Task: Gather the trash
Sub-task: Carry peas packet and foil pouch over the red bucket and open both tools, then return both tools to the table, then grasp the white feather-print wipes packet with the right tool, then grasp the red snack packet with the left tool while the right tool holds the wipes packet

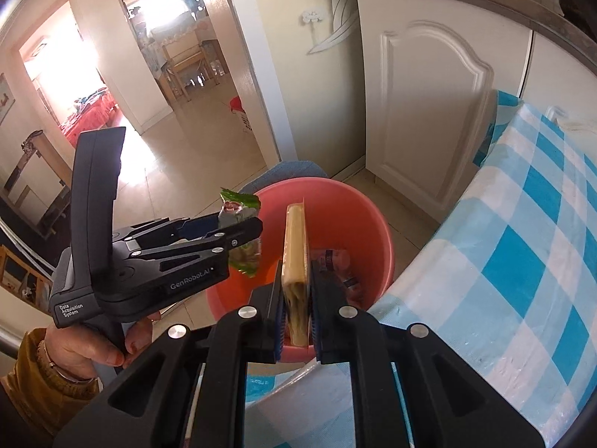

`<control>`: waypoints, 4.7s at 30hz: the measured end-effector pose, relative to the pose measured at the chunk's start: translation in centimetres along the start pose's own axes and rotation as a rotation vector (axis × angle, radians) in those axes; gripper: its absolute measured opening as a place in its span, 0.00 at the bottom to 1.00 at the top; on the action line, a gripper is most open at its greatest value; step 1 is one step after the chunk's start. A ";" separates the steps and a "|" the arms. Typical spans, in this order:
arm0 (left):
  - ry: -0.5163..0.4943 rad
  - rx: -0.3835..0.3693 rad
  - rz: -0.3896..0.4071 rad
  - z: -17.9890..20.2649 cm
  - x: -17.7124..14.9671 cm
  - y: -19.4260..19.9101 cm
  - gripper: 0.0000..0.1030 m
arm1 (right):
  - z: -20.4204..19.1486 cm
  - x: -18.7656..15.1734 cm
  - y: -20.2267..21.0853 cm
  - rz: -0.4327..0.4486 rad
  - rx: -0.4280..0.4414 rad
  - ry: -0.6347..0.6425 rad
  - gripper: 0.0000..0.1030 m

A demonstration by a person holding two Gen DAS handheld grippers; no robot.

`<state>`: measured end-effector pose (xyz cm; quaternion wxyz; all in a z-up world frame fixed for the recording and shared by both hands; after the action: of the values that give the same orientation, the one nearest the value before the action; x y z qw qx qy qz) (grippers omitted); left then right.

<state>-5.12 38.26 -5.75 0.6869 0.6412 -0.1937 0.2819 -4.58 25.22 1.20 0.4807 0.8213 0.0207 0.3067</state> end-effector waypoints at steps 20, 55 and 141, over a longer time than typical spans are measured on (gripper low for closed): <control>0.074 0.094 -0.018 -1.8 -1.1 1.9 0.87 | 6.4 0.3 5.8 0.190 0.010 -0.234 0.86; -0.163 0.023 0.013 11.7 2.4 5.0 0.88 | 18.3 -3.1 14.1 0.389 -0.106 -0.405 0.89; -0.778 -0.444 0.007 40.2 10.0 -7.6 0.88 | 43.7 -3.3 17.1 0.254 -0.315 -0.448 0.77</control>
<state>11.18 -0.26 -1.22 0.6830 0.5357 -0.4958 -0.0261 11.19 -19.04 -1.95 0.5527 0.7798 -0.2366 0.1748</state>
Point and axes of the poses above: each gripper's, at about its wrist camera, not at the fingertips, and y roughly against the way its jaws point, z to its right, x to its top, the point moved 5 cm from there along -y, roughly the way its jaws point, and after that the axes turned 15 degrees about -y, right-handed, at the moved point
